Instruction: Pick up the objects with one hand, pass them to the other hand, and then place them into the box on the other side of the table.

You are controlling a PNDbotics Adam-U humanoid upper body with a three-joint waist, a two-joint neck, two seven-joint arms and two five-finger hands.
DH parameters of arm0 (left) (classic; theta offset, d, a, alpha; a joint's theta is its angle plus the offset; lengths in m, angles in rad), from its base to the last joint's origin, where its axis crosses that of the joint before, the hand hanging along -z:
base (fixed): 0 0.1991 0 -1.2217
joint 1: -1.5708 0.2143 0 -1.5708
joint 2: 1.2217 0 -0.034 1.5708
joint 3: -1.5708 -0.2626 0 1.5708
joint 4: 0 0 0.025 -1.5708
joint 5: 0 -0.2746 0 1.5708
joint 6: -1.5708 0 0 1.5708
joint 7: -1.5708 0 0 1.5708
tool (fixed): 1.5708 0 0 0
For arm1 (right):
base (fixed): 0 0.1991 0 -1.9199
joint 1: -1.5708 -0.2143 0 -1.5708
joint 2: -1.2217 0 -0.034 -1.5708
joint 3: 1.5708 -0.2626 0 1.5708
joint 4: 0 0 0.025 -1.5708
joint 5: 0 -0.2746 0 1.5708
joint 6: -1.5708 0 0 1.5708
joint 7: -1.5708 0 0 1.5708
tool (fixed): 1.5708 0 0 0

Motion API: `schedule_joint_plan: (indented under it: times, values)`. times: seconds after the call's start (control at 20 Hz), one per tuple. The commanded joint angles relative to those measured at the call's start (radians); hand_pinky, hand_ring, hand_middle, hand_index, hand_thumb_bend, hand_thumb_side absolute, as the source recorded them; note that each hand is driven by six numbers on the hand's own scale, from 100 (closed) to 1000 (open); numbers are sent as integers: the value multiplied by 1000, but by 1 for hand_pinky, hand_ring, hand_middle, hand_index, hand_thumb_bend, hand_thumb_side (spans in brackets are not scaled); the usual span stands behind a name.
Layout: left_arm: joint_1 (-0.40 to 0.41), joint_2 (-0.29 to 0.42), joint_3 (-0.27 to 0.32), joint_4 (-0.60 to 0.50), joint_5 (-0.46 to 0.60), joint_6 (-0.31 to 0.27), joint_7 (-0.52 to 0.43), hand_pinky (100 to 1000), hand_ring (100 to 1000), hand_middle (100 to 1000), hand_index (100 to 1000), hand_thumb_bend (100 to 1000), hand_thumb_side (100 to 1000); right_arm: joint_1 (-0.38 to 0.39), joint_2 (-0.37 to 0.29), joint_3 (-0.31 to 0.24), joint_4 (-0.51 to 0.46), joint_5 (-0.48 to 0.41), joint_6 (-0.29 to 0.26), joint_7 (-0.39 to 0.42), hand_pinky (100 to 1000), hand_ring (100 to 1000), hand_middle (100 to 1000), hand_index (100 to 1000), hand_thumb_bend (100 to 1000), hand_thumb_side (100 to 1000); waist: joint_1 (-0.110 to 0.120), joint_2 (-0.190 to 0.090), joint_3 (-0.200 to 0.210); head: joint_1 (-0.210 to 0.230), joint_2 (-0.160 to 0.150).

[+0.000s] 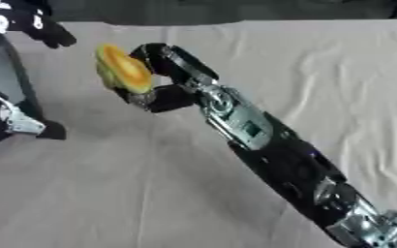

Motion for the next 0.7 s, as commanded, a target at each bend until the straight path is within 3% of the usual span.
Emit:
schedule_joint_plan:
  times: [0.05, 0.7]
  values:
    - [-22, -1, -3, -15, -54, -21, 16, 795, 730, 708, 810, 818, 238, -21, -3, 1, -28, -8, 1, 20, 713, 519, 490, 579, 318, 100, 11, -14, 2, 6, -14]
    - [-34, -63, -37, 40, -141, -34, 80, 785, 720, 695, 782, 717, 226, -21, 6, 12, -44, 16, -4, 79, 713, 514, 489, 577, 322, 100, 6, -11, 4, 17, -19]
